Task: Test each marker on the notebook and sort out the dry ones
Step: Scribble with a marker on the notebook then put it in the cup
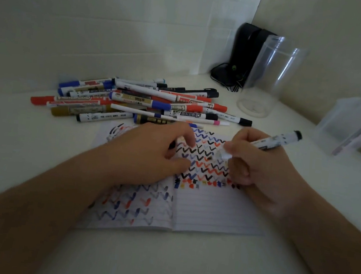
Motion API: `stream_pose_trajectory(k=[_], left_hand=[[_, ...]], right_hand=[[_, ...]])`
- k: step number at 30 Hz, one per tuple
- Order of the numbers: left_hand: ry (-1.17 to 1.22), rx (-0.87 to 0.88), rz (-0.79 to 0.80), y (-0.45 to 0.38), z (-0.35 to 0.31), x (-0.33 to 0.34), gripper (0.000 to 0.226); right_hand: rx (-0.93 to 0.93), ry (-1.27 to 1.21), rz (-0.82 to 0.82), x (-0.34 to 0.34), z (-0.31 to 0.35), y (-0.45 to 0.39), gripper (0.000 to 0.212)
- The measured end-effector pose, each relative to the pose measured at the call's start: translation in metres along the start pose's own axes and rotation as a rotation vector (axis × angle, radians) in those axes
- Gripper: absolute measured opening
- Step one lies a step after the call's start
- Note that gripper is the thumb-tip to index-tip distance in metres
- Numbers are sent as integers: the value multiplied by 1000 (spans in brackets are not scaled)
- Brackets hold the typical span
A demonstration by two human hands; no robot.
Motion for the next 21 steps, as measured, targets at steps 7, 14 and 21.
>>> stream_pose_trajectory(k=[7,14,21], left_hand=[[277,44,-79,3,-3,-7,23],[262,54,-64,3,-4,-5,18],[200,83,-74,3,-4,-3,19]], right_hand=[[21,-335,226,-4,10,-1,22],[70,-357,137,-1,2,-5,27],[83,-318,92,1,1,-5,18]])
Point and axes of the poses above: each hand's wrist, its own y-axis away from the middle knuckle, its own x-axis out of the palm, z = x × y, the point moved 2 cm from there along -y, towards the middle knuckle, and after that the axes turned 4 degrees about x, right-handed, at the moved point
